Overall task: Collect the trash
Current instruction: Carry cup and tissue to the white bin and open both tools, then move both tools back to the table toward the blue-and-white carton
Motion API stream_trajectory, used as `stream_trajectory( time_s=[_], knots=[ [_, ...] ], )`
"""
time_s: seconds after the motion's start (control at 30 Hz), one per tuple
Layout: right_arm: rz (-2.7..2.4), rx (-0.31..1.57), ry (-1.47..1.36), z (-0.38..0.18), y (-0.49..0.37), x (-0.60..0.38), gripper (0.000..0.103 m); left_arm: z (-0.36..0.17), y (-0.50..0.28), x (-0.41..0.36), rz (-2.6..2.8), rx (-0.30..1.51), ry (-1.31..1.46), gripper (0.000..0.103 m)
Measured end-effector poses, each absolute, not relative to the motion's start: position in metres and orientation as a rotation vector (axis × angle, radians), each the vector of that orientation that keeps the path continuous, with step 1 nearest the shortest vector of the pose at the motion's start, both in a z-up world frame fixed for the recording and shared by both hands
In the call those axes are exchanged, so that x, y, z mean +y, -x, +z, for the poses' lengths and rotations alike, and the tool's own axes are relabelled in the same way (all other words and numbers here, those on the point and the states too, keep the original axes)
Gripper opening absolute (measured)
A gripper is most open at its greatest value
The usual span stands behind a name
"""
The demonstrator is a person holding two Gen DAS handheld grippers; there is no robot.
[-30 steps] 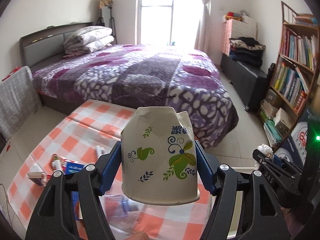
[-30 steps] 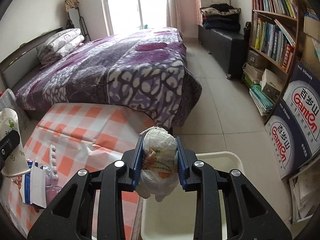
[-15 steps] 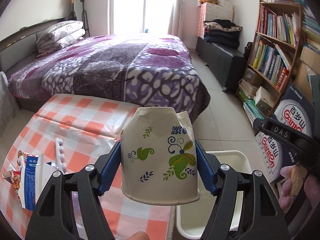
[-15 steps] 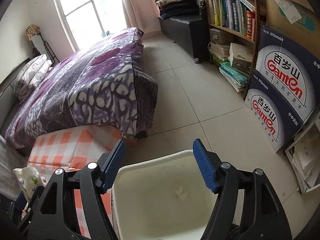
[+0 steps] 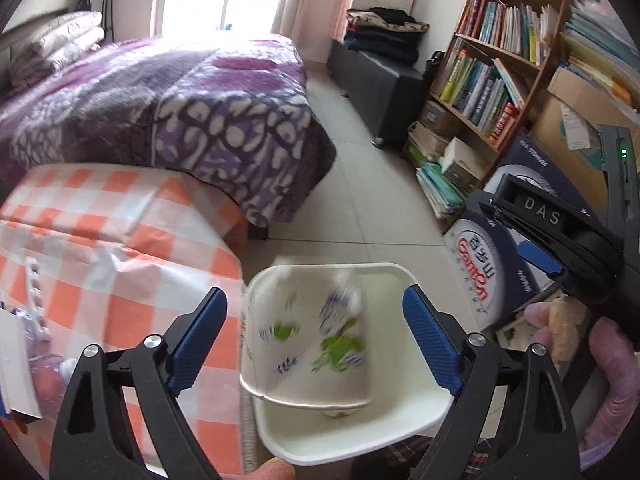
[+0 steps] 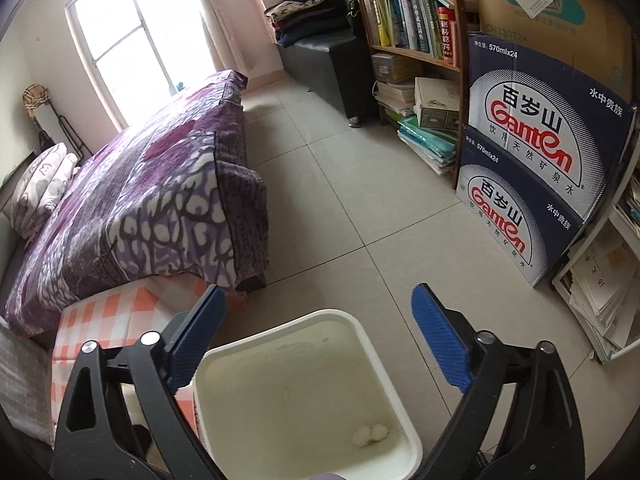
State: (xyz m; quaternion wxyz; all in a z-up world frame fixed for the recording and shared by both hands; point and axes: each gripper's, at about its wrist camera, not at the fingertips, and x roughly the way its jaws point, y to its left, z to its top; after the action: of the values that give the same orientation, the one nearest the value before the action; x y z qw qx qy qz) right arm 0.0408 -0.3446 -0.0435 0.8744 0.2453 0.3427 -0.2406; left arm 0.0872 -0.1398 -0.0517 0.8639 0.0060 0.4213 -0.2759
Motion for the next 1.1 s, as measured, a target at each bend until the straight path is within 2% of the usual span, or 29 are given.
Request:
stream_trajectory(
  time_s=[0.17, 0.53, 0.87, 1.1],
  knots=[
    [-0.504, 0.713, -0.515, -0.044, -0.04, -0.348, 0.095, -0.054, -0.081, -0.143, -0.569, 0.882, -0.035, 0.089],
    [-0.444, 0.729, -0.447, -0.043, -0.054, -0.316, 0.096, -0.058, -0.085, -0.116, -0.342, 0.863, -0.173, 0.091],
    [-0.342, 0.798, -0.404, -0.053, -0.076, -0.268, 0.096, -0.06, -0.1, -0.048, -0.001, 0.843, -0.362, 0.091],
    [-0.254, 0.851, -0.412, -0.062, -0.09, -0.235, 0.096, -0.061, -0.106, 0.02, 0.054, 0.958, -0.327, 0.091]
  ],
)
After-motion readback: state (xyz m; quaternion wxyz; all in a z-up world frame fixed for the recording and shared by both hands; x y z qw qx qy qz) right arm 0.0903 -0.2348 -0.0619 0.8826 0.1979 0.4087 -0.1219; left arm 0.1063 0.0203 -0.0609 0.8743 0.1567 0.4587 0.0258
